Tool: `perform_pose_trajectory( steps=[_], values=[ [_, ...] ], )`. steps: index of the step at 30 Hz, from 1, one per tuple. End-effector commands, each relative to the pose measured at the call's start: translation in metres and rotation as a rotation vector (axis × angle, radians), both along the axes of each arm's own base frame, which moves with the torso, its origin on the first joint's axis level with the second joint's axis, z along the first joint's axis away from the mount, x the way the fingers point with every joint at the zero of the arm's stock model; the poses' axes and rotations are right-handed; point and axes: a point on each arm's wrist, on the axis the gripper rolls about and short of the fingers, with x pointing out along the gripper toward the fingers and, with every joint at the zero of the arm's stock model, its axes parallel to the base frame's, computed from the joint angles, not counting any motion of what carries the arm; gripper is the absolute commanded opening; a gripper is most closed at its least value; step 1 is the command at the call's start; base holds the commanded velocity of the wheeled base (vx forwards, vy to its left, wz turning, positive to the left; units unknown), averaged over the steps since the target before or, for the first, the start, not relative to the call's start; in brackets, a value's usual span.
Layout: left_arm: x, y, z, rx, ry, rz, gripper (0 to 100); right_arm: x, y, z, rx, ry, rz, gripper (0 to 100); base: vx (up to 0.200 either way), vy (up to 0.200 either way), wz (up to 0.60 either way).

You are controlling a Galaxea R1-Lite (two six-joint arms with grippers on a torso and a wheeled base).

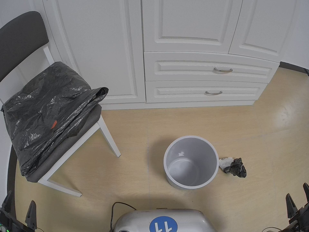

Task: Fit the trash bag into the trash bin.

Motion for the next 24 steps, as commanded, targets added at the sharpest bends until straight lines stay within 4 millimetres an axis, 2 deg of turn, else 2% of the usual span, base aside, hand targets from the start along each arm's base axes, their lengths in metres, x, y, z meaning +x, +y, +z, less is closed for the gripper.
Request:
perform_pose_trajectory(
  steps=[1,24],
  values=[
    [0.0002,0.0,-0.0052,-0.002,0.003,0.002,100,0.0001,0.0001,-0.0048,-0.006,0.002,0.002,100,0.0,0.0,0.0],
    [0.0001,0.0,-0.0052,-0.005,0.001,0.002,100,0.0,0.0,-0.0044,0.001,0.0,0.002,100,0.0,0.0,0.0]
  ],
)
